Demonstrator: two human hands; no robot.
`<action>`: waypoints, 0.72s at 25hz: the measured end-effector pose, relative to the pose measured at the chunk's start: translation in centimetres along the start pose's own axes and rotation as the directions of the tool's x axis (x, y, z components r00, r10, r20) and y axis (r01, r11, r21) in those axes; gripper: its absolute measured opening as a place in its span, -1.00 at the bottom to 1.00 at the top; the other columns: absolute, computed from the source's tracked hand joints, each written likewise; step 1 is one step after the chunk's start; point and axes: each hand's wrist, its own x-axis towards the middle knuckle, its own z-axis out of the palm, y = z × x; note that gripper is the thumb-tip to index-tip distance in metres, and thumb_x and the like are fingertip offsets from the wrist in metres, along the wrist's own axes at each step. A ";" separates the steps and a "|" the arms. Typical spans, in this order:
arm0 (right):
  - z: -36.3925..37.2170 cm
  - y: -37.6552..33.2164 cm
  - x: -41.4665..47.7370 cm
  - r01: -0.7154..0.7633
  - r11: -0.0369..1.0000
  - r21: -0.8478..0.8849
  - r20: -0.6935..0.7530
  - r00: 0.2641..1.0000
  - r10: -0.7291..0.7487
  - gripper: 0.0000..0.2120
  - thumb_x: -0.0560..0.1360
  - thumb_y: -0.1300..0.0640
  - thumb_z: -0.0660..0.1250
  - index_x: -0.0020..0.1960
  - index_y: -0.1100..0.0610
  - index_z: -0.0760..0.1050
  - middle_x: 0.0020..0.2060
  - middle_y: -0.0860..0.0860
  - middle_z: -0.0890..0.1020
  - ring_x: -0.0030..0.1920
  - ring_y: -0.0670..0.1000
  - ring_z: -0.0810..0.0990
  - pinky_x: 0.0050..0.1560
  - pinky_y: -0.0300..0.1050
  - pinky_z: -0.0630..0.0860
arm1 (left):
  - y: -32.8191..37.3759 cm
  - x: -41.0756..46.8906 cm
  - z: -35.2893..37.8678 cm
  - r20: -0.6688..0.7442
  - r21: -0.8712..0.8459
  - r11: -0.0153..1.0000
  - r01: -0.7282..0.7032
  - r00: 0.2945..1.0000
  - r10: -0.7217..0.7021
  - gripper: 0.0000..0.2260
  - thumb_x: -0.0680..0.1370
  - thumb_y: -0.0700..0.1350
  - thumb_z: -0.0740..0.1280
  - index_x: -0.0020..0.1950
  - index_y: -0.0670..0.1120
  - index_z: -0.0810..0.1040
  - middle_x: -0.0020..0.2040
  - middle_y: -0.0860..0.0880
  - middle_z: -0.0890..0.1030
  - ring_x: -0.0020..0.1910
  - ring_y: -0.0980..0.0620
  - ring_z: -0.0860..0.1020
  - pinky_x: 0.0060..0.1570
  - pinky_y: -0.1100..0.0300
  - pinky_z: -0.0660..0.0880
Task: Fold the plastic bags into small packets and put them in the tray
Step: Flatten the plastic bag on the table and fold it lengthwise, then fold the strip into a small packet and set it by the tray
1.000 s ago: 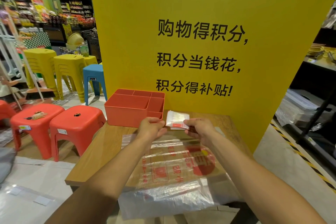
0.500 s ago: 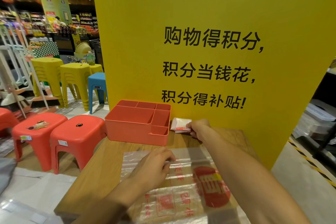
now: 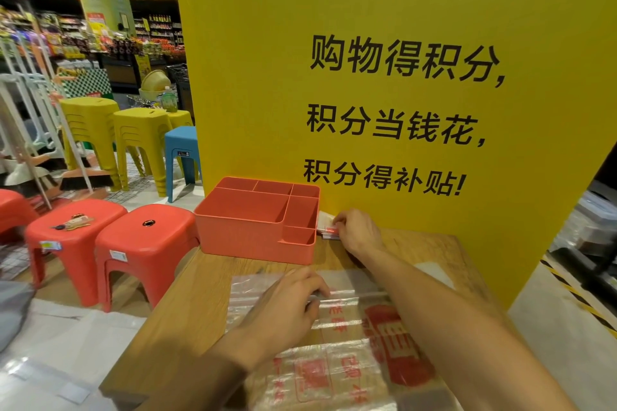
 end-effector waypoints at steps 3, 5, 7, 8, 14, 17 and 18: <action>0.2 0.4 -0.1 0.141 0.984 -0.110 0.048 0.989 -0.137 -0.78 0.68 0.02 0.27 0.24 -0.06 0.65 0.07 0.01 0.55 0.18 0.09 0.52 0.02 0.04 0.56 | -0.2 0.0 -0.1 0.022 0.014 1.000 -0.017 1.000 0.016 -0.78 0.63 -0.09 0.30 0.21 0.16 0.59 0.14 0.31 0.47 0.19 0.28 0.44 0.21 0.22 0.48; 0.3 0.3 0.1 0.188 0.960 -0.207 0.084 0.981 -0.174 -0.75 0.69 0.02 0.24 0.30 -0.07 0.61 0.09 0.01 0.54 0.20 0.10 0.49 0.05 0.07 0.55 | -0.3 -0.1 -0.2 0.031 0.028 0.999 -0.026 0.999 0.025 -0.77 0.64 -0.08 0.30 0.25 0.16 0.59 0.16 0.30 0.47 0.21 0.27 0.43 0.23 0.20 0.48; 0.1 0.0 0.2 0.219 0.937 -0.272 0.099 0.975 -0.200 -0.73 0.68 0.05 0.24 0.32 -0.07 0.61 0.12 0.02 0.57 0.22 0.11 0.49 0.07 0.05 0.53 | -0.4 -0.1 -0.2 0.031 0.034 0.999 -0.033 0.999 0.032 -0.76 0.65 -0.07 0.29 0.28 0.15 0.60 0.19 0.29 0.47 0.23 0.27 0.42 0.25 0.20 0.47; -0.1 -0.1 0.1 0.216 0.935 -0.282 0.087 0.976 -0.199 -0.73 0.68 0.05 0.25 0.33 -0.07 0.61 0.14 0.02 0.59 0.22 0.11 0.49 0.06 0.05 0.52 | -0.4 -0.1 -0.3 0.033 0.036 0.999 -0.034 0.999 0.033 -0.75 0.66 -0.07 0.29 0.30 0.14 0.60 0.20 0.29 0.47 0.24 0.27 0.42 0.26 0.21 0.46; -1.3 -0.3 -1.8 0.167 0.969 -0.183 -0.090 0.978 -0.186 -0.73 0.69 0.07 0.22 0.27 0.02 0.64 0.15 0.01 0.66 0.19 0.08 0.53 0.04 0.02 0.56 | -0.3 -0.4 -0.4 0.041 0.049 0.997 -0.060 0.997 0.058 -0.69 0.65 -0.12 0.28 0.36 0.11 0.58 0.28 0.25 0.50 0.30 0.26 0.42 0.34 0.24 0.41; -3.0 0.0 -3.4 0.161 0.977 -0.137 -0.106 0.979 -0.177 -0.77 0.68 0.09 0.23 0.21 0.03 0.63 0.12 -0.01 0.67 0.17 0.07 0.54 0.01 0.03 0.57 | 0.2 -0.6 -0.7 0.050 0.063 0.995 -0.074 0.996 0.071 -0.68 0.64 -0.12 0.27 0.37 0.08 0.58 0.32 0.20 0.52 0.33 0.22 0.43 0.37 0.21 0.40; -3.7 0.4 -4.2 0.159 0.981 -0.113 -0.111 0.979 -0.172 -0.79 0.68 0.08 0.23 0.19 0.02 0.62 0.10 -0.02 0.67 0.17 0.06 0.55 0.00 0.04 0.57 | 0.3 -0.8 -0.9 0.051 0.071 0.995 -0.075 0.996 0.072 -0.69 0.64 -0.12 0.26 0.36 0.07 0.58 0.31 0.19 0.53 0.33 0.20 0.44 0.36 0.20 0.42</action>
